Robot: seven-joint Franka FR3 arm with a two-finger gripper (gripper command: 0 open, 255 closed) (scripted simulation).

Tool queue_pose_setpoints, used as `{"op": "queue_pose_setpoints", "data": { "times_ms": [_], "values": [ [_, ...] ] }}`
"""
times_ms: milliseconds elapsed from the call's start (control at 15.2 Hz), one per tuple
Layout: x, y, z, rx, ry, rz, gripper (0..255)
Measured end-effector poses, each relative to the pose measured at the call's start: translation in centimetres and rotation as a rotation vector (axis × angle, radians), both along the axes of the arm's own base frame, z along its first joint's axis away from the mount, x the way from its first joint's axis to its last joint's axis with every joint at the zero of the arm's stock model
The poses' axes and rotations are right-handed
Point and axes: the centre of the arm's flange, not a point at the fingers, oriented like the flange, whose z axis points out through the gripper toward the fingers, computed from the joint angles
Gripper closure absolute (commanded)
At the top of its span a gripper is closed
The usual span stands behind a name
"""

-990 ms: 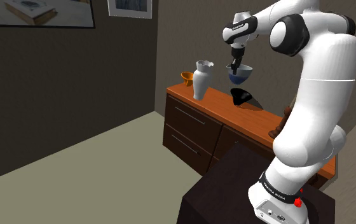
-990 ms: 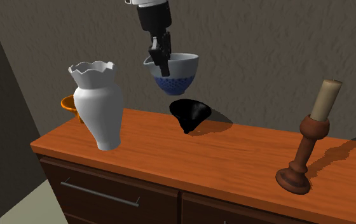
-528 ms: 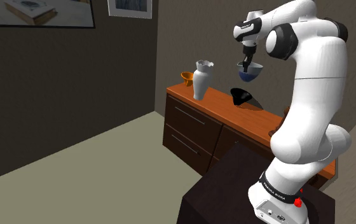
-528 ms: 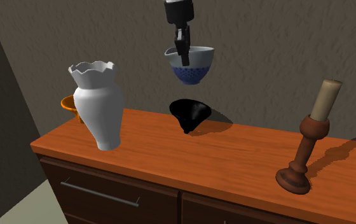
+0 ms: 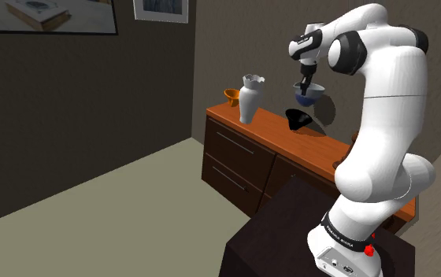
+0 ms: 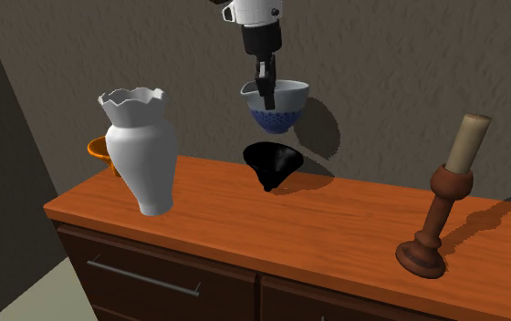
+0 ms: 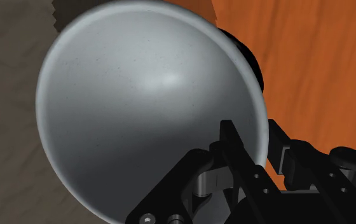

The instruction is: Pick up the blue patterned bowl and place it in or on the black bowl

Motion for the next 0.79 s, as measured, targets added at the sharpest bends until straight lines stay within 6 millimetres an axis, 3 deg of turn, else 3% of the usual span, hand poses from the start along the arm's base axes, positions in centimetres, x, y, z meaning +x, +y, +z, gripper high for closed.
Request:
{"op": "queue_pose_setpoints", "data": {
  "times_ms": [792],
  "values": [
    [0.1,0.1,-6.4,0.000,0.000,0.000,255]
  ]
}}
